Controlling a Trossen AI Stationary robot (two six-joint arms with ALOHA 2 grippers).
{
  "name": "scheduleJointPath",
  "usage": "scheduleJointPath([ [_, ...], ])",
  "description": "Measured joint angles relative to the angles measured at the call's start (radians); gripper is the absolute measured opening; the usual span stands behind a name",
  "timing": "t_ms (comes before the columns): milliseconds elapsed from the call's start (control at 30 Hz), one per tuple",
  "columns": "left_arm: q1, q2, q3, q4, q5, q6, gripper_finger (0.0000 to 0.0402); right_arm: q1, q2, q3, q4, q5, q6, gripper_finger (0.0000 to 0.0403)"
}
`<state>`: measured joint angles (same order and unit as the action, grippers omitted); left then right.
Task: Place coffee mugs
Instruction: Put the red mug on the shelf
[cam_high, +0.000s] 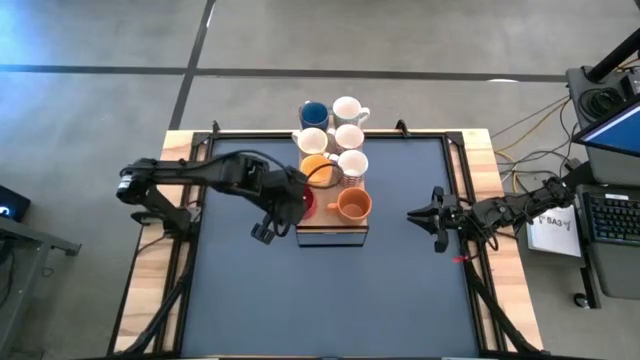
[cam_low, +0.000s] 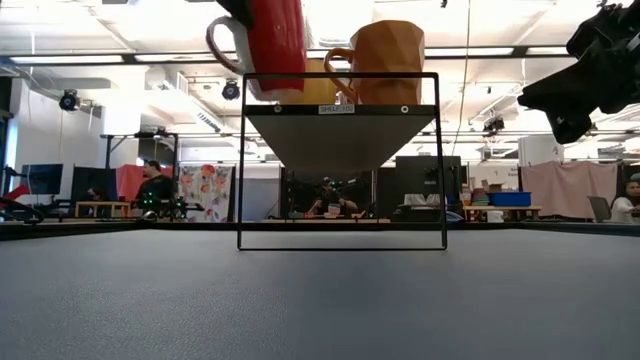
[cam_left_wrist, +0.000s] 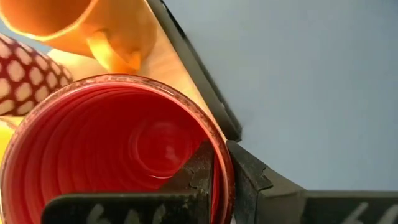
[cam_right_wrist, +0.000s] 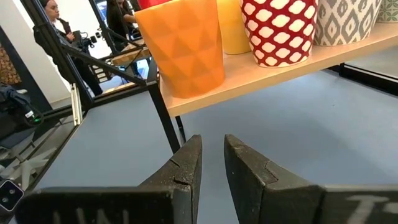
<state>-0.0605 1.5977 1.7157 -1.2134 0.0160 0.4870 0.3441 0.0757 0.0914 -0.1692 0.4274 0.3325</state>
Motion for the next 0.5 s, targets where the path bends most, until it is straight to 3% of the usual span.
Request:
scheduleJointPath([
  [500,0.023,0.037,0.005,0.009,0.094,0.134,0.0012,0.0,0.0,0.0,0.0,0.0,0.0,0.0057],
])
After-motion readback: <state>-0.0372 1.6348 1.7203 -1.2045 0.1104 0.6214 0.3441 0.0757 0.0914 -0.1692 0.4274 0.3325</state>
